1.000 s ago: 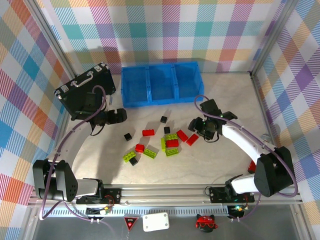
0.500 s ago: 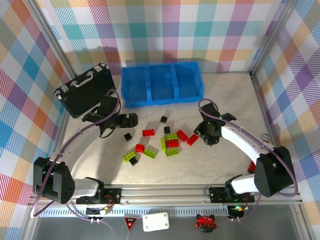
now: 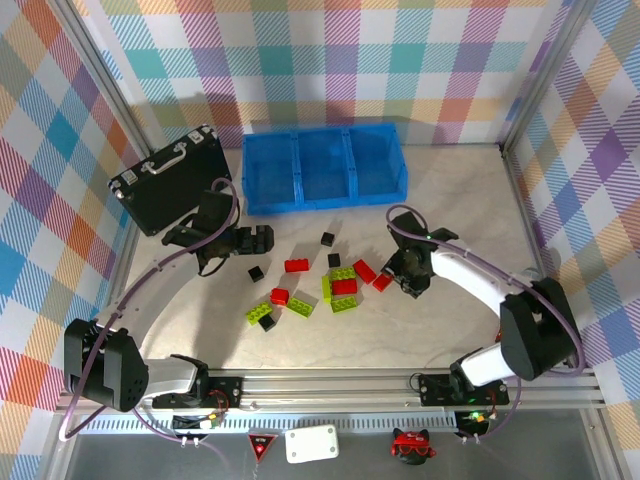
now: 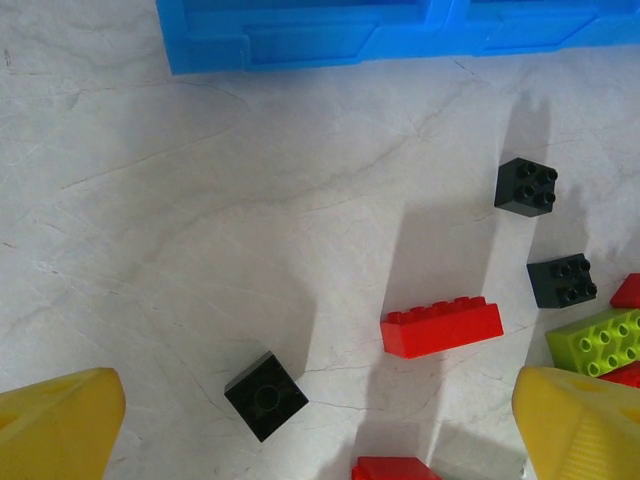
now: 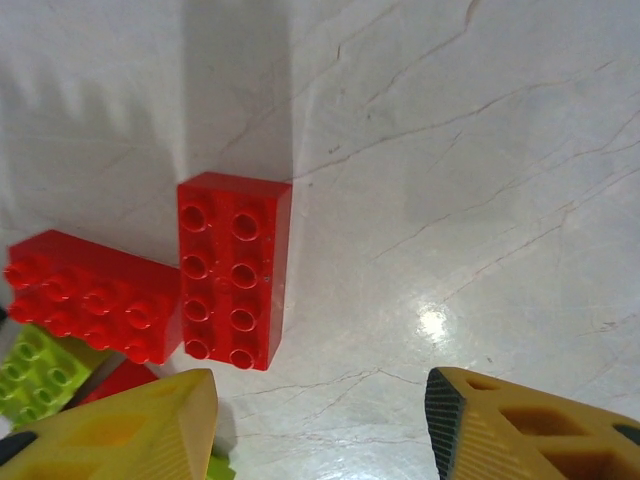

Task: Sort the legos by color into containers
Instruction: Pick up the lego from the center of the table.

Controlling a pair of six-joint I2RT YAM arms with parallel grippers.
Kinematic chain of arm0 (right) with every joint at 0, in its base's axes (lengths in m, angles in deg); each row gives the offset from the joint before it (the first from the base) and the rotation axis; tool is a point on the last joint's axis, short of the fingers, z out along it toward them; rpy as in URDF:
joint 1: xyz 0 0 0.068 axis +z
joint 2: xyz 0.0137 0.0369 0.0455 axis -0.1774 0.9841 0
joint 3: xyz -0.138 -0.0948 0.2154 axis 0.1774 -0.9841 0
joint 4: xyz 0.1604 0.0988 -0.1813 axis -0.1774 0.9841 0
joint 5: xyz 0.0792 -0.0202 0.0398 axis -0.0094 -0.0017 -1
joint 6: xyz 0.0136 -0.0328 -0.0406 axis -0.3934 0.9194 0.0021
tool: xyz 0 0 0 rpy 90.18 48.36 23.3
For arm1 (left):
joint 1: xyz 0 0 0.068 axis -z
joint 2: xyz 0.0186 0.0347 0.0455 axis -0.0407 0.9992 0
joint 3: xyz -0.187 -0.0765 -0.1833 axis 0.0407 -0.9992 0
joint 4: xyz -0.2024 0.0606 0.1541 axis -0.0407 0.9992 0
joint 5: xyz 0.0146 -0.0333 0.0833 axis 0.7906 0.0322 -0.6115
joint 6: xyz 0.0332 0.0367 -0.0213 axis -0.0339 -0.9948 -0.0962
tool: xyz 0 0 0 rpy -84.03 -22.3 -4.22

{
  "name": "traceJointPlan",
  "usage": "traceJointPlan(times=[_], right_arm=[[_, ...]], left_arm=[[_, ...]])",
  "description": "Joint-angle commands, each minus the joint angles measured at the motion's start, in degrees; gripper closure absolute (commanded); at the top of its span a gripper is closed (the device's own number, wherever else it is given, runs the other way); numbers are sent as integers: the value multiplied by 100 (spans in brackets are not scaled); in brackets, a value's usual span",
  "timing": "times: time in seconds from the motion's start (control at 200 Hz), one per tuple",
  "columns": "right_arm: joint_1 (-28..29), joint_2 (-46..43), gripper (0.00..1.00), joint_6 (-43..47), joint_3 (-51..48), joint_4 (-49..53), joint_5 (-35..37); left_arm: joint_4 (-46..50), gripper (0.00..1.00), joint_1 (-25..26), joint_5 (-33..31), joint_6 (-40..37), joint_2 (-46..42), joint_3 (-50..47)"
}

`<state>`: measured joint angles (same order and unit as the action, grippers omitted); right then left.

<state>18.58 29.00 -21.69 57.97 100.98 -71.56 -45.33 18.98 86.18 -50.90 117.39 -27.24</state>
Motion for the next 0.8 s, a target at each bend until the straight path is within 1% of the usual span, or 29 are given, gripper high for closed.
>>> traceJointPlan(times=[0.0, 0.24, 0.51, 0.795], right_arm=[[99, 208, 42, -149, 195, 33, 66], [143, 537, 45, -192, 410, 91, 86], [179, 1017, 45, -147, 815, 146, -4], [188, 1392, 45, -170, 1007, 170, -6]], left_arm=[[-52, 1, -89, 233, -95, 70, 37], [-89, 0, -370, 458, -62, 11, 61], [-134, 0, -381, 512, -27, -29, 26], [-142, 0, -390, 550, -18, -28, 21]])
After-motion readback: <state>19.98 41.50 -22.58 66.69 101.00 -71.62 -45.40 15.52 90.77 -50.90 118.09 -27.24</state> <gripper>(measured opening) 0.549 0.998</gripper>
